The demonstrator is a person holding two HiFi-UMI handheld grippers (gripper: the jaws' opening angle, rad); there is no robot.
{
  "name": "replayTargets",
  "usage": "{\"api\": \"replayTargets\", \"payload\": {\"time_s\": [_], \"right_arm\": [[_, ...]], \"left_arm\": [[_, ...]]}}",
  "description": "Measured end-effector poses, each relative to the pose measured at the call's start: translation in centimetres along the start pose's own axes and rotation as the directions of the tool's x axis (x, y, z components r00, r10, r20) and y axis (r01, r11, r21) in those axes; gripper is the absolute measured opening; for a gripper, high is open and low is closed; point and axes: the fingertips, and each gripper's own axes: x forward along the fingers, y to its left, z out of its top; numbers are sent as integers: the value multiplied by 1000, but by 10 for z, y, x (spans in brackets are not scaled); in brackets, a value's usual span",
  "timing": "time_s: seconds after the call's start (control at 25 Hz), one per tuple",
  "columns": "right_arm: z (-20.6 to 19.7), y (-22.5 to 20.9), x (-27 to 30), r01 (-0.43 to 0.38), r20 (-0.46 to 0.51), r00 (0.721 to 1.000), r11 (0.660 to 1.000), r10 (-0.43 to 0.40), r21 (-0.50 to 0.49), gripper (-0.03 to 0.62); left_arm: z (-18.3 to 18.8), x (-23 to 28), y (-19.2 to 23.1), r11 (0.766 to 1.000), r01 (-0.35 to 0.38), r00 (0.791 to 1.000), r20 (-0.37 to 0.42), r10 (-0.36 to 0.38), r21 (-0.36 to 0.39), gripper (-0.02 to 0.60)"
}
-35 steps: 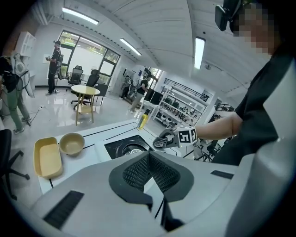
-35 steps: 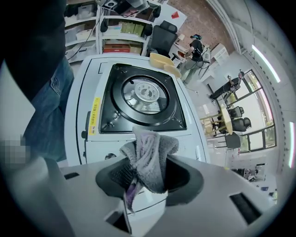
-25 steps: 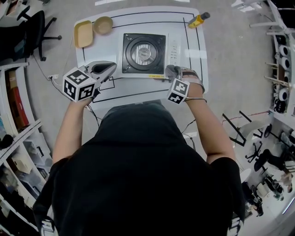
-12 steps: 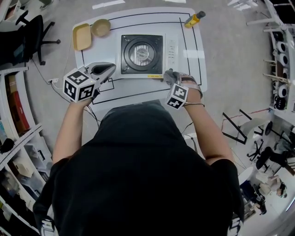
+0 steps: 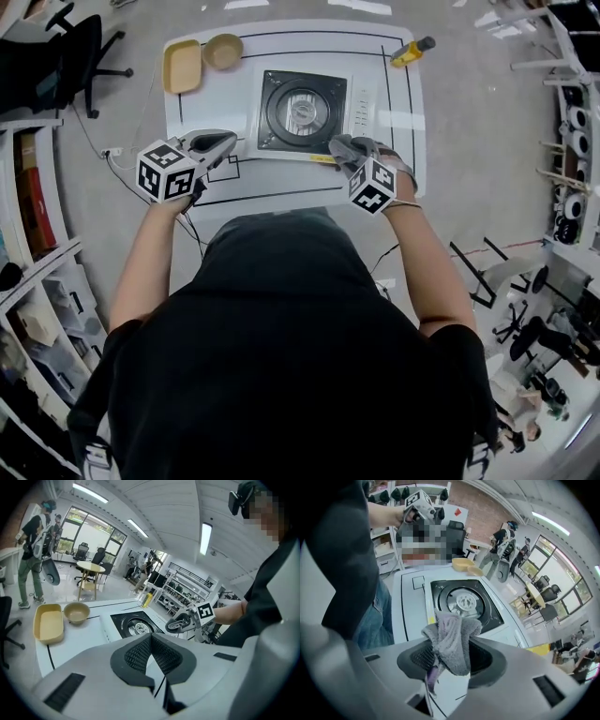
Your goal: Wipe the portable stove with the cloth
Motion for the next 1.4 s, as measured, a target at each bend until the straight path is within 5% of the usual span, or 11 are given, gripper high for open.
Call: {"api": "replayTargets", "payload": {"time_s": [0.36,0.84,1.4], "right_arm": [[51,17,44,-100,0,995,977,102,-186,198],[93,40,62,-180,21,982,955,190,-235,199],[162,50,89,-280,85,953,952,291,-121,204]], "left_arm": [[-32,-22,22,992,-57,998,12,58,-110,23],[-50,-36,34,983,-85,996,24,90,-163,23],[-57,-43,47,976,-94,995,19,100,-194,23]]}}
